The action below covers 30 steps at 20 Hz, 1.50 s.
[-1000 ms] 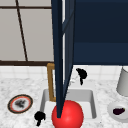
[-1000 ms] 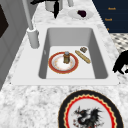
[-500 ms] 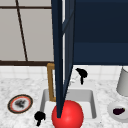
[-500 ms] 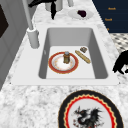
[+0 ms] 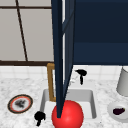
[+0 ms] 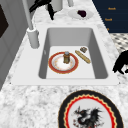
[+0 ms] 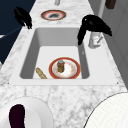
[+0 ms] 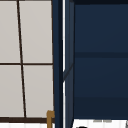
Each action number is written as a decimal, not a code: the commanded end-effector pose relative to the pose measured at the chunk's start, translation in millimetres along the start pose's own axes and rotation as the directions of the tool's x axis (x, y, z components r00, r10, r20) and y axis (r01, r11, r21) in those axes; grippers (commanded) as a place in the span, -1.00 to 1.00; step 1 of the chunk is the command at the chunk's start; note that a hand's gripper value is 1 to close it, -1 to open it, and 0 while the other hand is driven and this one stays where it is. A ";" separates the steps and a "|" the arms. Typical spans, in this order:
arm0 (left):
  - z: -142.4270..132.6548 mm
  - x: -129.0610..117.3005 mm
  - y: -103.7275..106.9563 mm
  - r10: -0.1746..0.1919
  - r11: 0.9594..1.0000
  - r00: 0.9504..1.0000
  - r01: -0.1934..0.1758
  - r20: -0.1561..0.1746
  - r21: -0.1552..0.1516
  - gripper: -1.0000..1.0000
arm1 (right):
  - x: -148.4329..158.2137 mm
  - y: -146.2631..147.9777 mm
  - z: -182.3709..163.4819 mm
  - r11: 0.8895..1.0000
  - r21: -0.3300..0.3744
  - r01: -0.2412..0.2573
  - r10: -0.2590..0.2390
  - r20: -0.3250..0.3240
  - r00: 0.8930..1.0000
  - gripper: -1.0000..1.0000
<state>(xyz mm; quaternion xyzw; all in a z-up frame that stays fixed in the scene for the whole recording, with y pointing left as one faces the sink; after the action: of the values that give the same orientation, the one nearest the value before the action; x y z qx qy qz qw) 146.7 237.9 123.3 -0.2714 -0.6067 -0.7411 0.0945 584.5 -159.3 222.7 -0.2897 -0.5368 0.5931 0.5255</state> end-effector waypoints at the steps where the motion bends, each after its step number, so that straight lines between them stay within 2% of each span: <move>1: 0.0 0.0 0.0 0.000 1.000 1.000 0.000 0.000 0.000 0.00 | -1.3 -4.2 -14.1 0.992 0.114 0.046 -0.044 -0.017 0.999 -1.00; 6: 0.0 0.0 0.0 0.000 1.000 1.000 0.000 0.000 0.000 0.00 | -11.9 -4.3 -43.9 0.975 0.209 0.071 -0.069 -0.020 0.997 -1.00; 16: 0.0 0.0 0.0 0.000 1.000 1.000 0.000 0.000 0.000 0.00 | -36.6 40.5 -104.4 0.983 0.174 0.060 -0.061 0.001 0.998 -1.00; 18: 0.0 0.0 0.0 0.000 1.000 1.000 0.000 0.000 0.000 0.00 | -43.3 52.4 -106.0 0.987 0.149 0.068 -0.074 0.032 0.997 -1.00; 19: 0.0 0.0 0.0 0.000 1.000 1.000 0.000 0.000 0.000 0.00 | -44.7 55.3 -107.2 0.985 0.146 0.093 -0.100 0.037 0.994 -1.00; 20: 0.0 0.0 0.0 0.000 1.000 1.000 0.000 0.000 0.000 0.00 | -45.1 51.5 -110.4 0.975 0.173 0.138 -0.144 0.021 0.989 -1.00; 22: 0.0 0.0 0.0 0.000 1.000 1.000 0.000 0.000 0.000 0.00 | -46.5 44.3 -110.9 0.961 0.194 0.196 -0.202 0.011 0.979 -1.00; 26: 0.0 0.0 0.0 0.000 1.000 1.000 0.000 0.000 0.000 0.00 | -48.1 45.1 -115.0 0.948 0.199 0.248 -0.255 0.014 0.967 -1.00; 27: 0.0 0.0 0.0 0.000 1.000 1.000 0.000 0.000 0.000 0.00 | -49.1 45.7 -115.2 0.945 0.200 0.259 -0.268 0.018 0.963 1.00; 28: 0.0 0.0 0.0 0.000 1.000 1.000 0.000 0.000 0.000 0.00 | -50.0 45.8 -119.1 0.947 0.200 0.252 -0.262 0.027 0.965 1.00; 30: 0.0 0.0 0.0 0.000 1.000 1.000 0.000 0.000 0.000 0.00 | -51.9 46.1 -133.7 0.936 0.219 0.276 -0.289 0.028 0.957 1.00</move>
<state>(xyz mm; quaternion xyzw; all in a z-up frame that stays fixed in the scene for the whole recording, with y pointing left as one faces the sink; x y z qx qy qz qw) 146.7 237.9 123.3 -0.2714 -0.6067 -0.7411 0.0945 686.4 -161.7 147.5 -0.1517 -0.5451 0.5679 0.5978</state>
